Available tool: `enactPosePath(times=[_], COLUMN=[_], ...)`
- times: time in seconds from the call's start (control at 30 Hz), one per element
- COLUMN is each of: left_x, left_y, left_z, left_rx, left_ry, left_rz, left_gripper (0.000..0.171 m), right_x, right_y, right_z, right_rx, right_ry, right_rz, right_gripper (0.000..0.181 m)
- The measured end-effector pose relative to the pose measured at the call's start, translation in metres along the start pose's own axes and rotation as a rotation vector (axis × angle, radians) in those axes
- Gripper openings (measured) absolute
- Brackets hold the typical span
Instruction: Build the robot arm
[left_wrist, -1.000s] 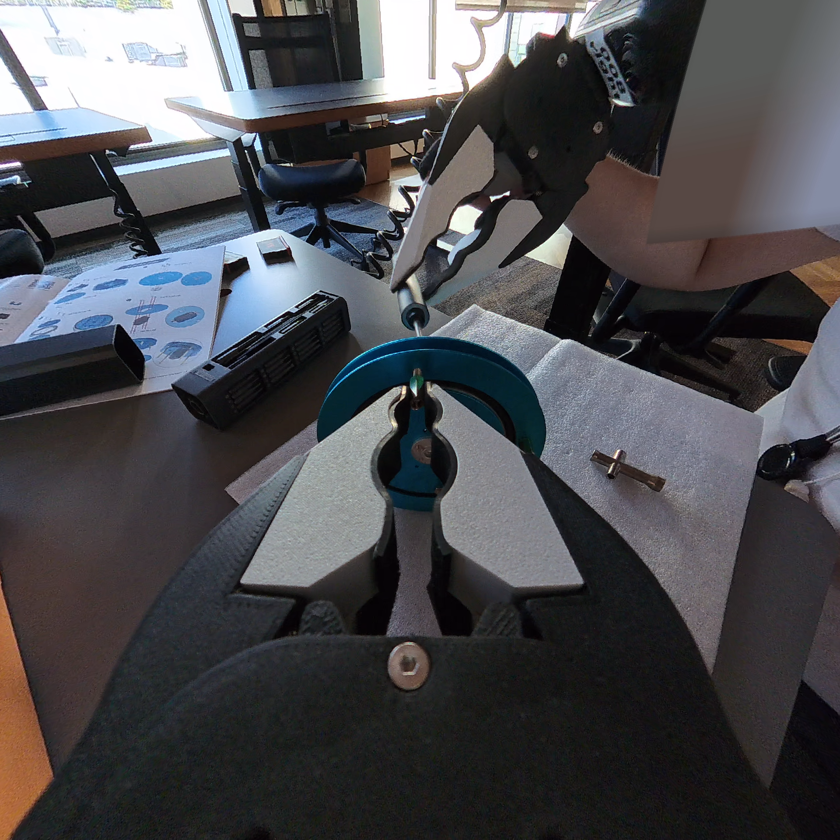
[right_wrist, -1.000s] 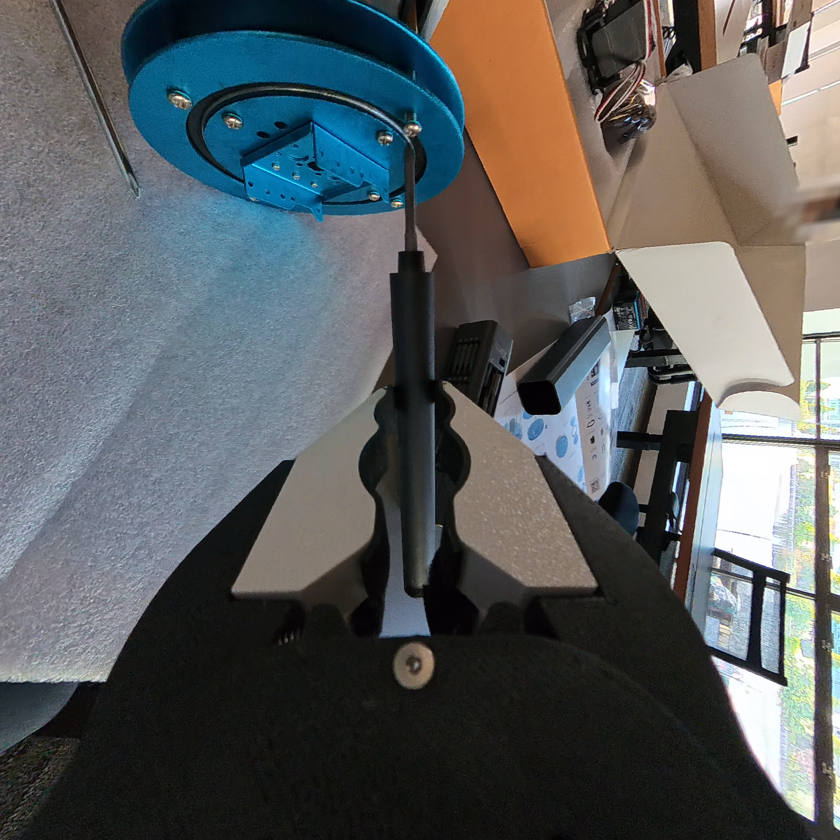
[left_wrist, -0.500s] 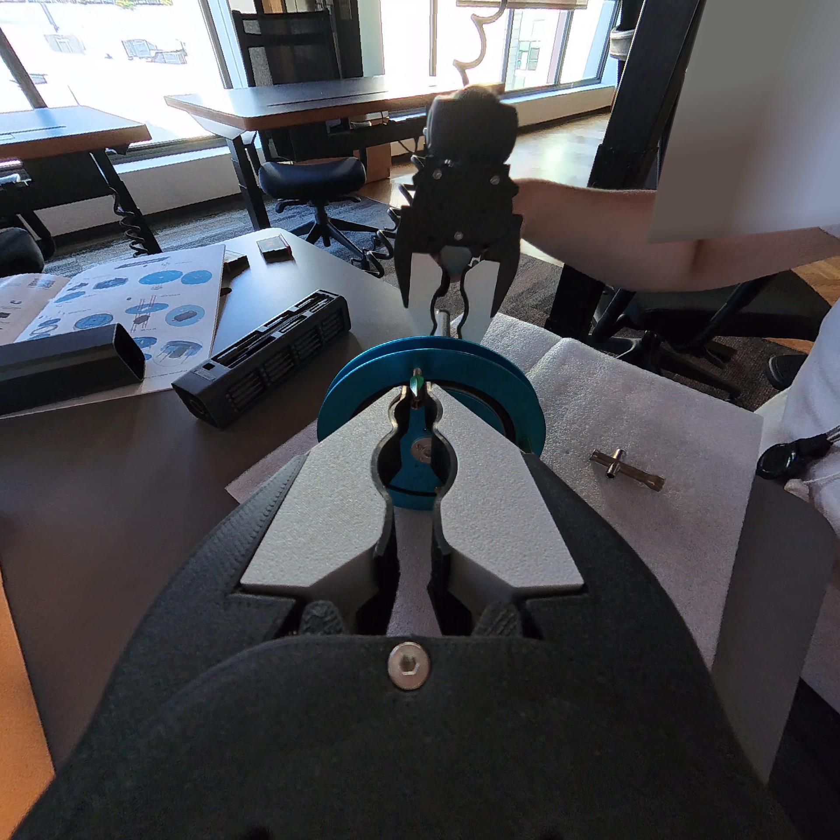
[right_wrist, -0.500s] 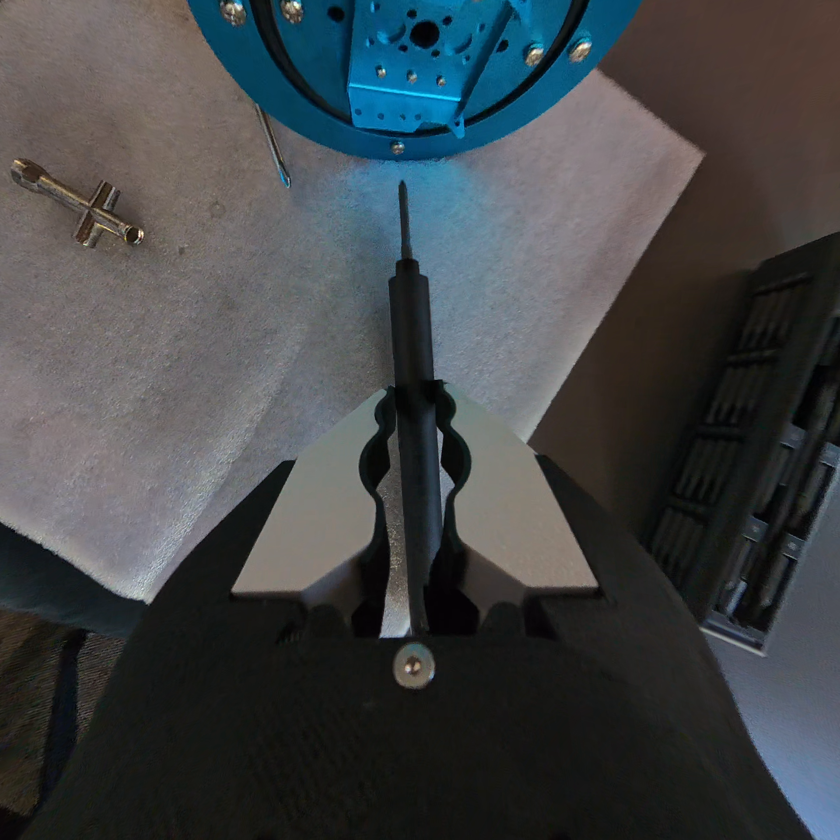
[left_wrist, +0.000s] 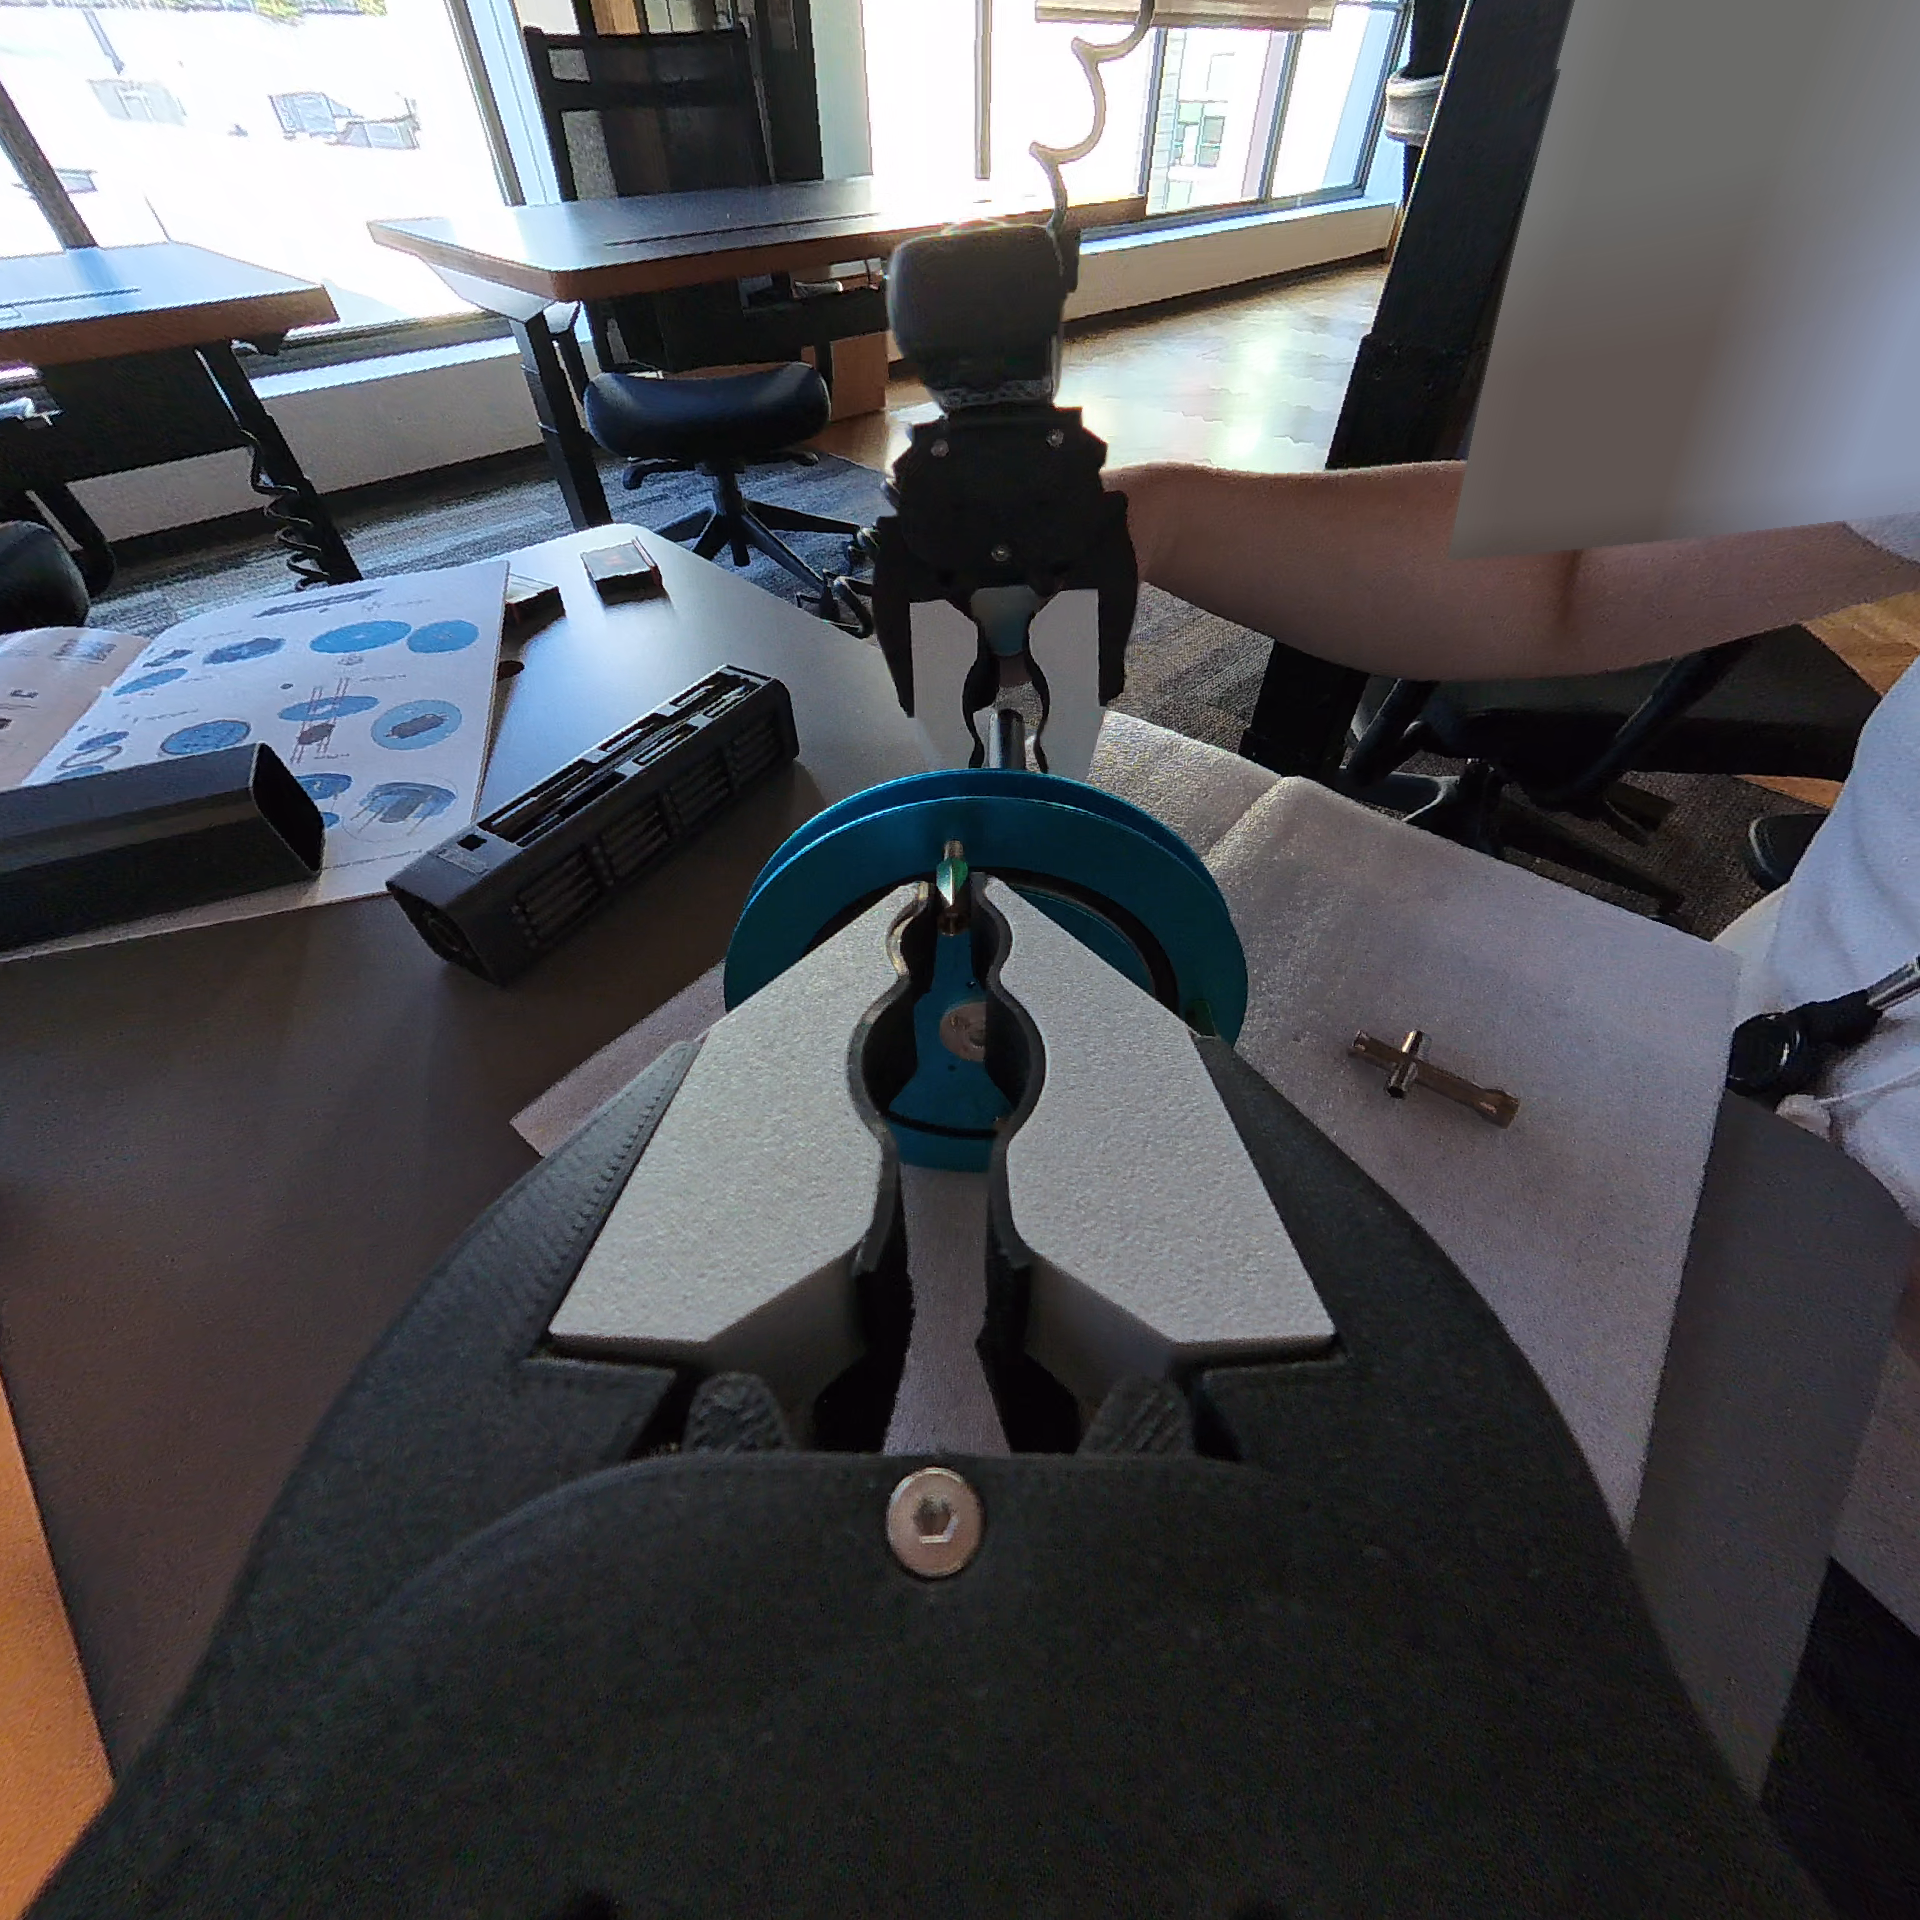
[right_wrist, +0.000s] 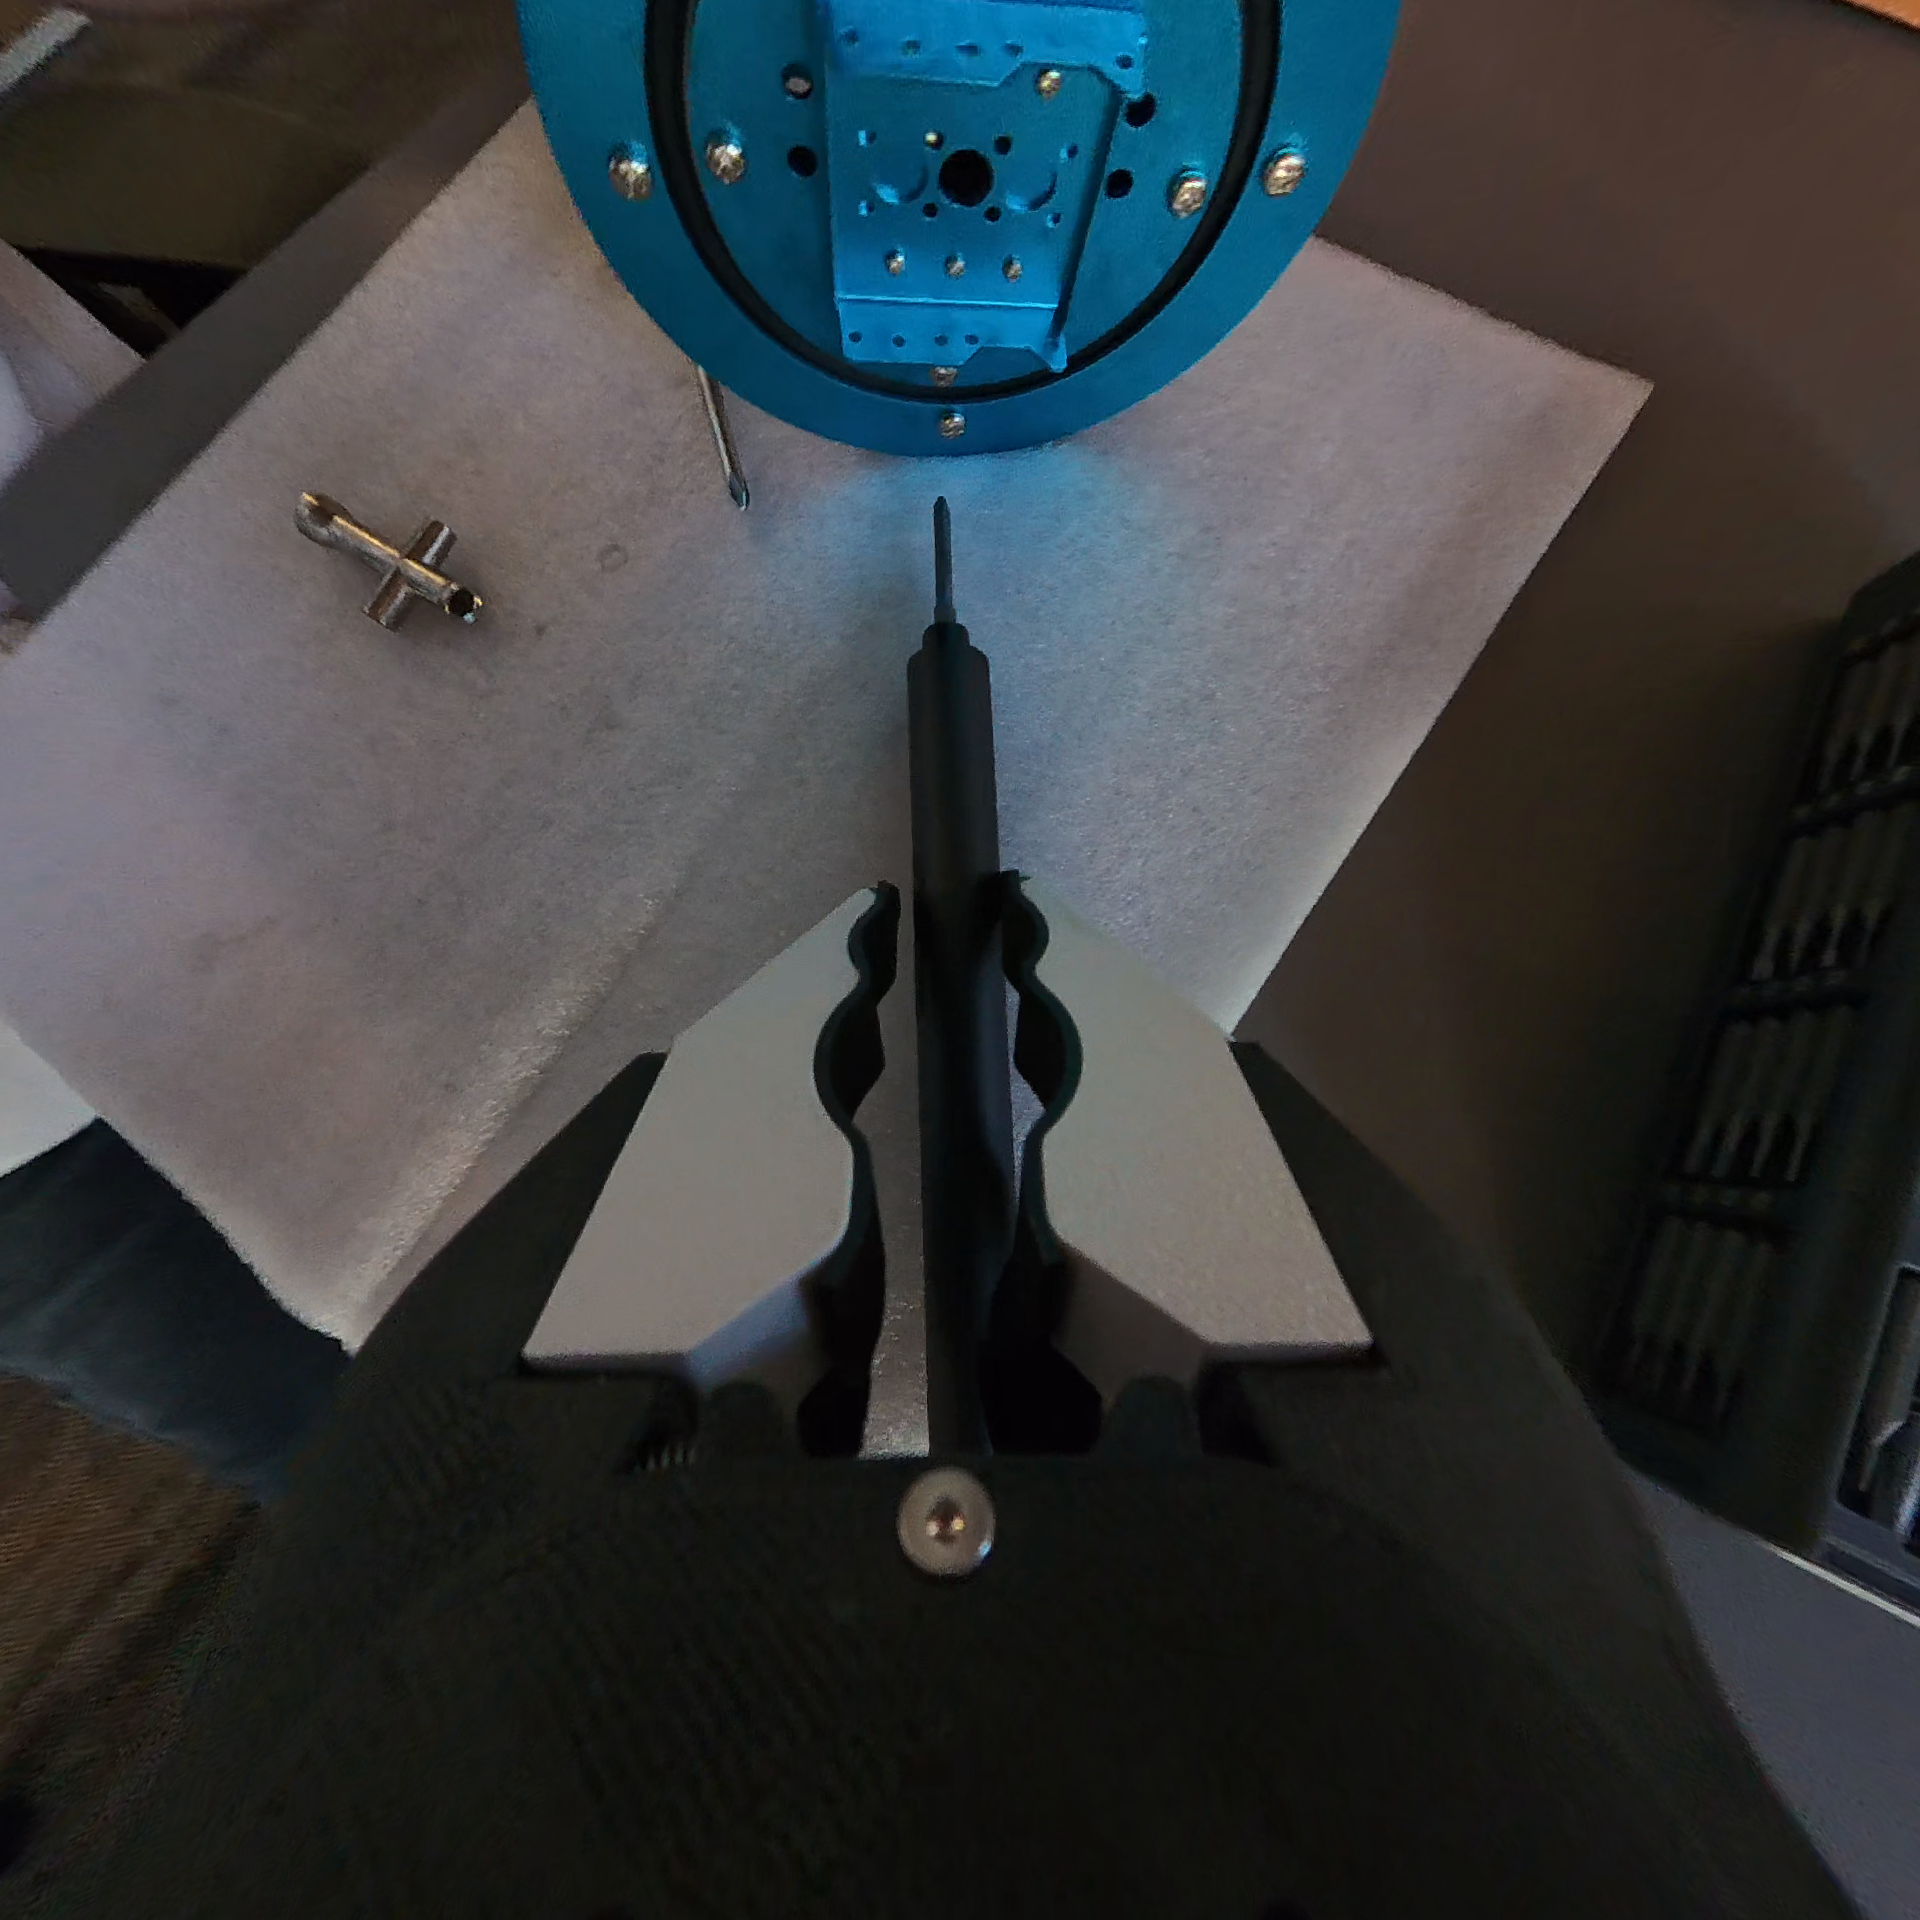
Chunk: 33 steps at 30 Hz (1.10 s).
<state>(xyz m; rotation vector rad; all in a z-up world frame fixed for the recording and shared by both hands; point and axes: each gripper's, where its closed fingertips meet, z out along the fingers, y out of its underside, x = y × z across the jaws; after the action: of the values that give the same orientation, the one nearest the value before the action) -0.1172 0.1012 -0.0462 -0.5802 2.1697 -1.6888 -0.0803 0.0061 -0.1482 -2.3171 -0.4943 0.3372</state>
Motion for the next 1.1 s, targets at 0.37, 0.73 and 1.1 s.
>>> enactPosePath(times=[0.37,0.73,1.1], left_x=[0.0,-0.002,-0.002], left_y=[0.0,0.0,0.0], left_z=[0.0,0.001,0.0], left_rx=[-0.002,0.0,-0.001], left_ry=[0.0,0.001,0.001], left_rz=[0.0,-0.002,-0.002], left_gripper=[0.004,0.004,0.004], right_x=[0.002,0.004,0.006], right_y=[0.0,-0.016,-0.035], right_z=[0.004,-0.012,-0.049], right_rx=[0.006,-0.033,-0.136], right_ry=[-0.021,0.099,0.238], right_rz=[0.07,0.021,-0.087], right_gripper=[0.016,0.016,0.016])
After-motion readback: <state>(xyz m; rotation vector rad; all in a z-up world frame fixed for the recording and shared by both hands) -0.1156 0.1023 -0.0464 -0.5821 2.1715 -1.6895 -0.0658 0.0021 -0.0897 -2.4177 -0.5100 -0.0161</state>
